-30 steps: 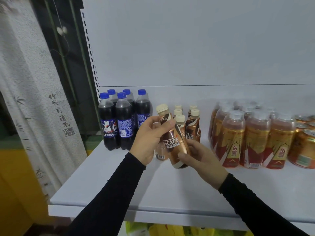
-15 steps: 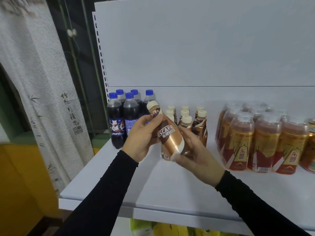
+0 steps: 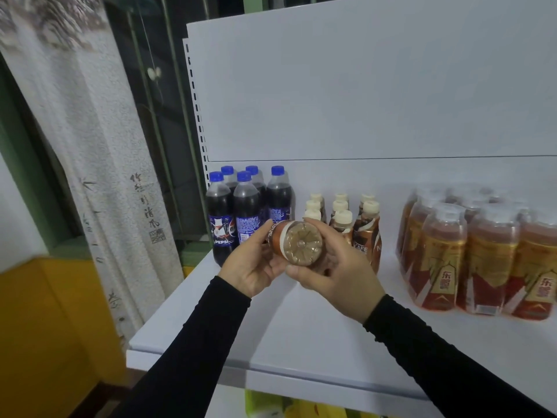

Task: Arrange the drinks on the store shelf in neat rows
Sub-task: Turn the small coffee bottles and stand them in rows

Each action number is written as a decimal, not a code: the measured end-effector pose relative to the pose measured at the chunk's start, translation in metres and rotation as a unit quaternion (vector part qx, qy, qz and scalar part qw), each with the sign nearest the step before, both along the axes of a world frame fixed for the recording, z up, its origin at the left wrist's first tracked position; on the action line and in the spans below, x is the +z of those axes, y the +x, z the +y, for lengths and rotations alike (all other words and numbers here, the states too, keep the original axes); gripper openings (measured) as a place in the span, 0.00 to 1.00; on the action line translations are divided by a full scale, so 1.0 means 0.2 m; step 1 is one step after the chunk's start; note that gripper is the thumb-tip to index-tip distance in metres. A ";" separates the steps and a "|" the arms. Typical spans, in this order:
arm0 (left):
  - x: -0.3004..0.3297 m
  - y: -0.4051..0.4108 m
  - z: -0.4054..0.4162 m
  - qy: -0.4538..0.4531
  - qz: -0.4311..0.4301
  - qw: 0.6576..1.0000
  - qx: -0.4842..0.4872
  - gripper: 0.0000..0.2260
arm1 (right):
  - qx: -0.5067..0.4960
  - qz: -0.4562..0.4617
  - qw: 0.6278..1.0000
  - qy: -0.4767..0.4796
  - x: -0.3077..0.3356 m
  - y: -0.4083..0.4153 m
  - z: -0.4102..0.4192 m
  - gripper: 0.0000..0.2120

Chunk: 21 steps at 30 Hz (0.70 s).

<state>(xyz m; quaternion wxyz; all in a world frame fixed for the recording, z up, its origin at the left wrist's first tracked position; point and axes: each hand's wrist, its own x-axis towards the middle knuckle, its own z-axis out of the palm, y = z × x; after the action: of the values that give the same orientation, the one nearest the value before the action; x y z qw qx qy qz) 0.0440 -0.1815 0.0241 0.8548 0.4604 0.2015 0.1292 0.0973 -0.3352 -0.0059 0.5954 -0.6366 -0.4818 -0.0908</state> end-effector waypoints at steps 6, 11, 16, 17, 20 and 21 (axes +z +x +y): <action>-0.01 -0.01 0.01 -0.037 0.009 0.999 -0.015 0.16 | -0.021 0.001 1.000 -0.020 0.02 -0.01 0.02 0.34; -0.02 -0.02 0.00 -0.047 0.002 0.999 -0.027 0.16 | -0.015 -0.002 1.000 -0.019 0.01 -0.01 0.02 0.34; -0.02 -0.01 0.00 -0.048 -0.001 0.998 -0.027 0.16 | -0.001 0.004 1.000 -0.017 0.01 -0.02 0.00 0.33; -0.02 -0.01 0.01 -0.042 -0.004 0.999 -0.025 0.15 | 0.006 0.008 1.000 -0.018 0.00 -0.02 0.00 0.32; -0.01 0.00 0.03 -0.001 -0.019 1.000 -0.013 0.14 | 0.020 0.037 0.997 -0.058 -0.02 0.00 -0.03 0.36; 0.00 -0.01 0.03 0.015 -0.032 0.999 0.001 0.13 | 0.020 0.058 0.995 -0.078 -0.03 0.00 -0.04 0.37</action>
<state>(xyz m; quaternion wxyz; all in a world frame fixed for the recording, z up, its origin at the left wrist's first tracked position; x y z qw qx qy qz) 0.0423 -0.1753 0.0240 0.8538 0.4686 0.1722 0.1475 0.0978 -0.3428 -0.0113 0.5725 -0.6755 -0.4646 -0.0043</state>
